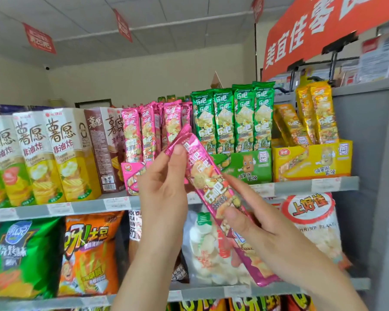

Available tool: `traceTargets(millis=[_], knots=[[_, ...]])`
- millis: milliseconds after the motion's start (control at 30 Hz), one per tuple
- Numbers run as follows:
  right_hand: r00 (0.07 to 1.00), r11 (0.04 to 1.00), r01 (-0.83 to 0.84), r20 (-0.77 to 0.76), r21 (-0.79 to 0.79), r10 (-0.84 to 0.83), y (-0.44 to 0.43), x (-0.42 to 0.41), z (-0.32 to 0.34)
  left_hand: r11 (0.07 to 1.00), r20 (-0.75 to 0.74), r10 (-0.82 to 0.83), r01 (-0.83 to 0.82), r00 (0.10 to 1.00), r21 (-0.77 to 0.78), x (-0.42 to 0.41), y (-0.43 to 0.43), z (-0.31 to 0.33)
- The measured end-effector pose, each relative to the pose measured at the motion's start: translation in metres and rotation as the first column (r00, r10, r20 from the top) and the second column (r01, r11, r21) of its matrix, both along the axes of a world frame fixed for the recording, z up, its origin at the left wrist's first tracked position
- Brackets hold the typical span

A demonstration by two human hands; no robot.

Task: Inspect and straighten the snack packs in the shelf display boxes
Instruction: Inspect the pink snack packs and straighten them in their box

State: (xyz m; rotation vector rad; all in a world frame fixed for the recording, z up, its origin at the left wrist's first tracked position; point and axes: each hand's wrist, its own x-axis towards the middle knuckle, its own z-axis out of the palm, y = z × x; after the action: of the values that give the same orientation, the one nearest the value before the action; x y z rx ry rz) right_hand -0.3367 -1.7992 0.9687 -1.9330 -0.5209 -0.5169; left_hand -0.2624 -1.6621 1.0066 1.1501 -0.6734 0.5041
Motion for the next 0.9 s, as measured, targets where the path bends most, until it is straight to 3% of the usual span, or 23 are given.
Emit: traceTargets(millis=[100, 233, 367, 633, 900], knots=[[0.999, 0.988, 0.045, -0.019, 0.147, -0.043, 0.011, -0.005, -0.021, 0.994, -0.109, -0.1, 0.094, 0.989, -0.063, -0.009, -0.009, -0.004], [0.998, 0.979, 0.053, -0.038, 0.197, -0.046, 0.019, -0.009, -0.039, 0.922, -0.289, -0.339, 0.255, 0.895, -0.291, -0.016, -0.016, -0.002], [0.998, 0.981, 0.012, -0.068, 0.193, 0.001, 0.017, -0.018, -0.047, 0.899, -0.383, -0.376, 0.232, 0.844, -0.372, -0.017, -0.012, -0.001], [0.967, 0.958, -0.104, -0.199, 0.268, 0.16, 0.008, -0.034, -0.053, 0.902, -0.338, -0.395, 0.291, 0.854, -0.318, -0.021, -0.006, -0.005], [0.983, 0.971, -0.036, -0.168, 0.235, 0.077, -0.002, -0.037, -0.057, 0.931, -0.222, -0.364, 0.355, 0.905, -0.08, -0.023, 0.005, 0.0]])
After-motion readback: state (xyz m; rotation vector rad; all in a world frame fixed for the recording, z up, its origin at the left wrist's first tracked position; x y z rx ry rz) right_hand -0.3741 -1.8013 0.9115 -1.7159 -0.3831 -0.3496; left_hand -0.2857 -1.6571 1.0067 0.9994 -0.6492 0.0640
